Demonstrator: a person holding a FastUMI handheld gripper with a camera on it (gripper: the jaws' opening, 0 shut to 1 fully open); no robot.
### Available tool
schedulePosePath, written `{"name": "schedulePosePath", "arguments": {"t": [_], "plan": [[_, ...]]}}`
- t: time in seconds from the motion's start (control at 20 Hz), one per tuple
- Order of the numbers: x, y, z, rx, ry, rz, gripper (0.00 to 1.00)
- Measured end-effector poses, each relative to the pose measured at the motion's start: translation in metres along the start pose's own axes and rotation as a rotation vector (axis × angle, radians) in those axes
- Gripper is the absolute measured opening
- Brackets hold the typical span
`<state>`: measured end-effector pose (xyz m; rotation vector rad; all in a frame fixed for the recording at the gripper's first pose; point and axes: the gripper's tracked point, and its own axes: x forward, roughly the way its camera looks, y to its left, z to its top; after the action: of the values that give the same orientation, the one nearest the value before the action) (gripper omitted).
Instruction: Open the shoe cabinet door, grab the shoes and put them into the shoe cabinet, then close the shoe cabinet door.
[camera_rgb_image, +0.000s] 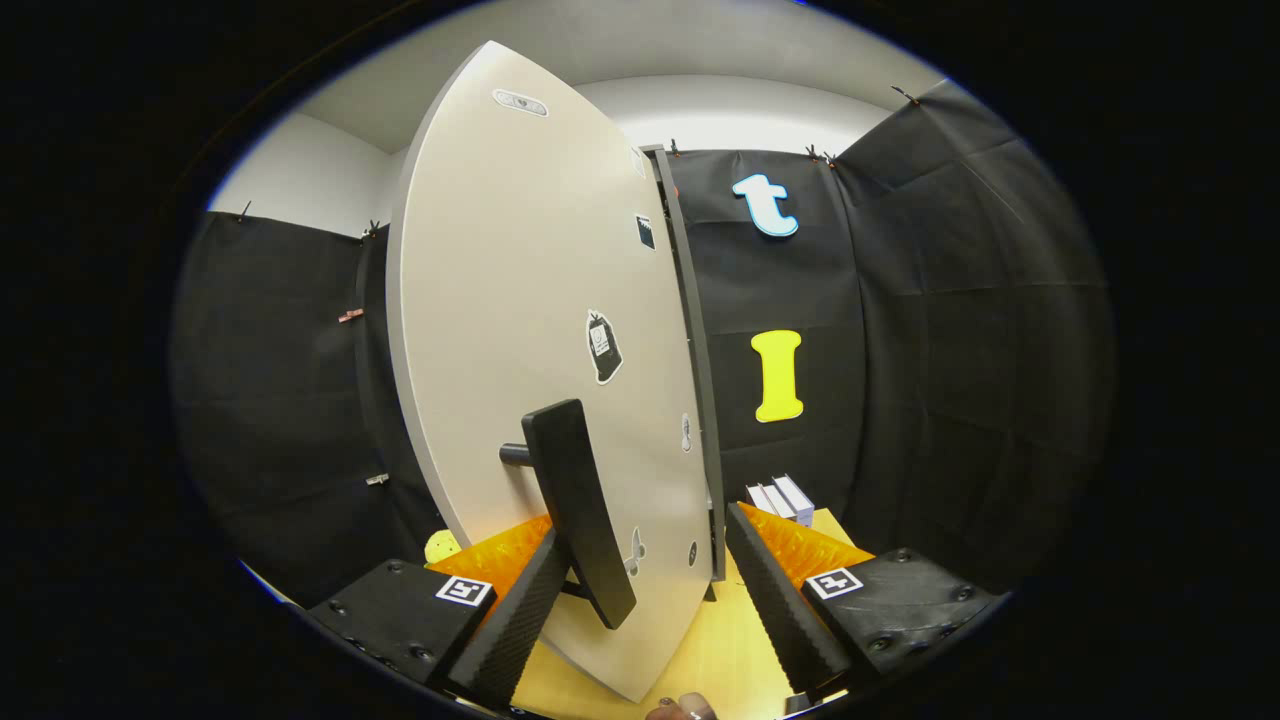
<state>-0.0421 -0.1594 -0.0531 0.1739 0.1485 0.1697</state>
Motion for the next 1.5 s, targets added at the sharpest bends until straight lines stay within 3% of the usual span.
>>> {"name": "schedulePosePath", "arguments": {"t": [0.3, 1.05, 1.2, 1.5], "plan": [[0.010, 0.032, -0.001, 0.020, -0.005, -0.023, 0.98], [0.061, 0.106, -0.009, -0.110, -0.005, -0.005, 0.98], [0.062, 0.140, -0.012, -0.118, -0.011, 0.072, 0.98], [0.048, 0.173, -0.010, -0.209, -0.048, 0.120, 0.98]]}}
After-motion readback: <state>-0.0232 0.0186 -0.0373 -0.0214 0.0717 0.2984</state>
